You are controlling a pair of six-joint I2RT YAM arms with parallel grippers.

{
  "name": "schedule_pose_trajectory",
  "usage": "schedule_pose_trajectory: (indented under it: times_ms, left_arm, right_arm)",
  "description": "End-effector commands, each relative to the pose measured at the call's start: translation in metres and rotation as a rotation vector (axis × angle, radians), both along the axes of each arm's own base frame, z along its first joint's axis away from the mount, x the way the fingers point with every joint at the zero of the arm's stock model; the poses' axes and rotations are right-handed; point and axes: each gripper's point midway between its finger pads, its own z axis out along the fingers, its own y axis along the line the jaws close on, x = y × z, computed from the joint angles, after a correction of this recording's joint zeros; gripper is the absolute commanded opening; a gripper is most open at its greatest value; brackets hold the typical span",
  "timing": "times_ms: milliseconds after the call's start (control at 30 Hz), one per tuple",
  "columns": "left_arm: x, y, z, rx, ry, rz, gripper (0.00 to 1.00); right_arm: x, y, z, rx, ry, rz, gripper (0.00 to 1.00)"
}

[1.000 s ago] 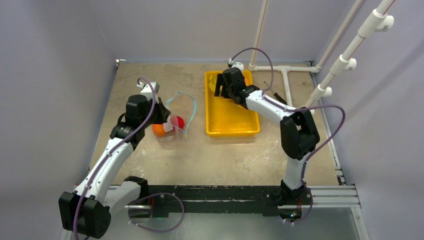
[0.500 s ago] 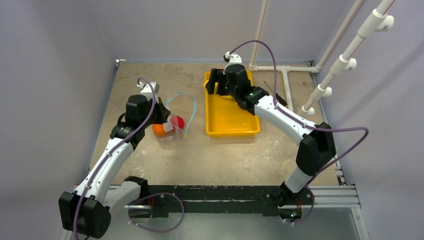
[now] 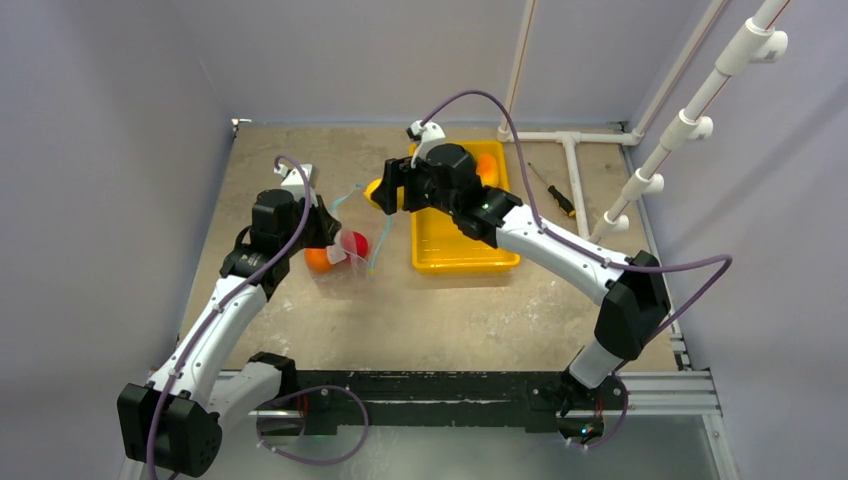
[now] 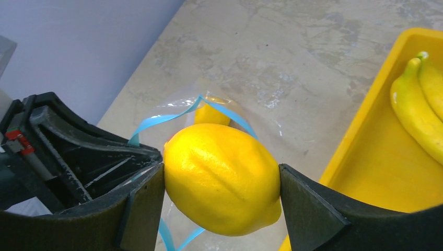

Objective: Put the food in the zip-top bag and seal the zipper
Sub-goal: Place the fake fruit in the zipper food storage bag.

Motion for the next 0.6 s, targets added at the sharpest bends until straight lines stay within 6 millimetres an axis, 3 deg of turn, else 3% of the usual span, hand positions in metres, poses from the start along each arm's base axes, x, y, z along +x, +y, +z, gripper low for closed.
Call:
schedule_pose_trajectory:
  times_ms: [0, 267, 567]
  left_arm:
    - [0.002, -0.001, 0.010, 0.005, -0.043, -0.009, 0.00]
    - [0.002, -0.002, 0.011, 0.001, -0.044, -0.013, 0.00]
    - [0.001, -0.003, 0.011, -0.002, -0.045, -0.019, 0.00]
  right_arm:
    - [-0.009, 0.015, 0.034, 0.068, -0.077, 0.063, 0.25]
    - [-0.019, 0.035, 0.013, 0.053, -0.039, 0.113, 0.27]
    - [-0.014, 0.051, -0.015, 0.022, 0.017, 0.107, 0.31]
